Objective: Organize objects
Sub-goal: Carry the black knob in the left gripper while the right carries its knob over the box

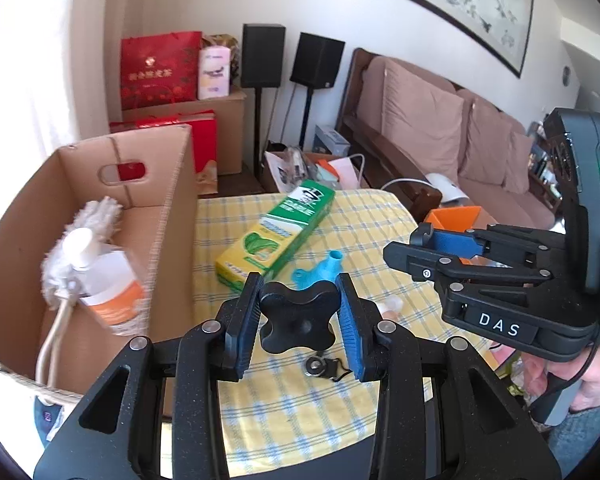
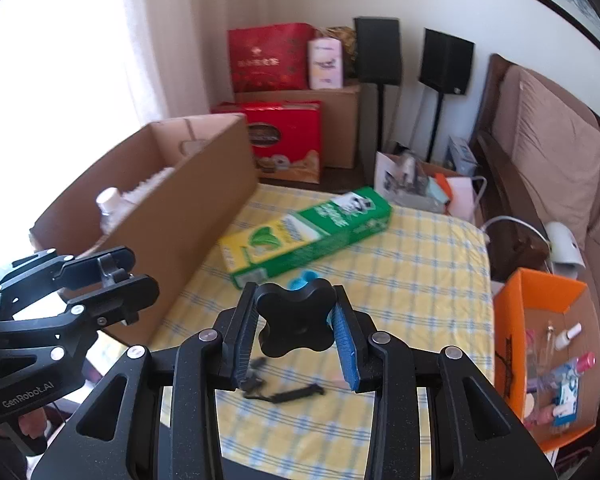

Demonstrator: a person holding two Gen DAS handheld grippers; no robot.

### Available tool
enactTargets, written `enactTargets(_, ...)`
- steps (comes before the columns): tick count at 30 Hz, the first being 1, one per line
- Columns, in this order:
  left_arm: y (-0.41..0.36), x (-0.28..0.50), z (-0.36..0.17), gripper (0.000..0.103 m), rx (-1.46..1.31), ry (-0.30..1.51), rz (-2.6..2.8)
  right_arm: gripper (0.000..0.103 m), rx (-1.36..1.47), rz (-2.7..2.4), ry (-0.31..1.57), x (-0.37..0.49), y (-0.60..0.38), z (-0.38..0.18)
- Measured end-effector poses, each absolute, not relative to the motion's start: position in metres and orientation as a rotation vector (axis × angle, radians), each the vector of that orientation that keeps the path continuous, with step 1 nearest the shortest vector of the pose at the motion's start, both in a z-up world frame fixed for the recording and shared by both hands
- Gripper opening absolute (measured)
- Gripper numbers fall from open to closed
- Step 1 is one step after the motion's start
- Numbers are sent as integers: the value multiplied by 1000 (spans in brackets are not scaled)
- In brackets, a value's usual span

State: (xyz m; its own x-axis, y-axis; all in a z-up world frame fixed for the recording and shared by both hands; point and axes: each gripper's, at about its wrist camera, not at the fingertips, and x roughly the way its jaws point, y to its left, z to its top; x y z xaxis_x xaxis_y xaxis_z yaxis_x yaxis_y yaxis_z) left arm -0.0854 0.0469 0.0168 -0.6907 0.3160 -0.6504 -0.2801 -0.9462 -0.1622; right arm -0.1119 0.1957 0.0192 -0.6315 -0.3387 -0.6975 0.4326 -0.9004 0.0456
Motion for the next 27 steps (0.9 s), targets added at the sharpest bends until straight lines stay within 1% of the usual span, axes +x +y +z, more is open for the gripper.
enactTargets(7,6,-74,30,34,-1018,-80,2702,36,970,-2438,200,-102,148,34)
enactTargets(14,-42,-70,29,34,-1046,-128,2777,36,921,-2372,228,-96,99,42)
enactTargets(27,-102,-75,23,34,-1102,-171,2856,36,921,-2275,216,-100,41,33)
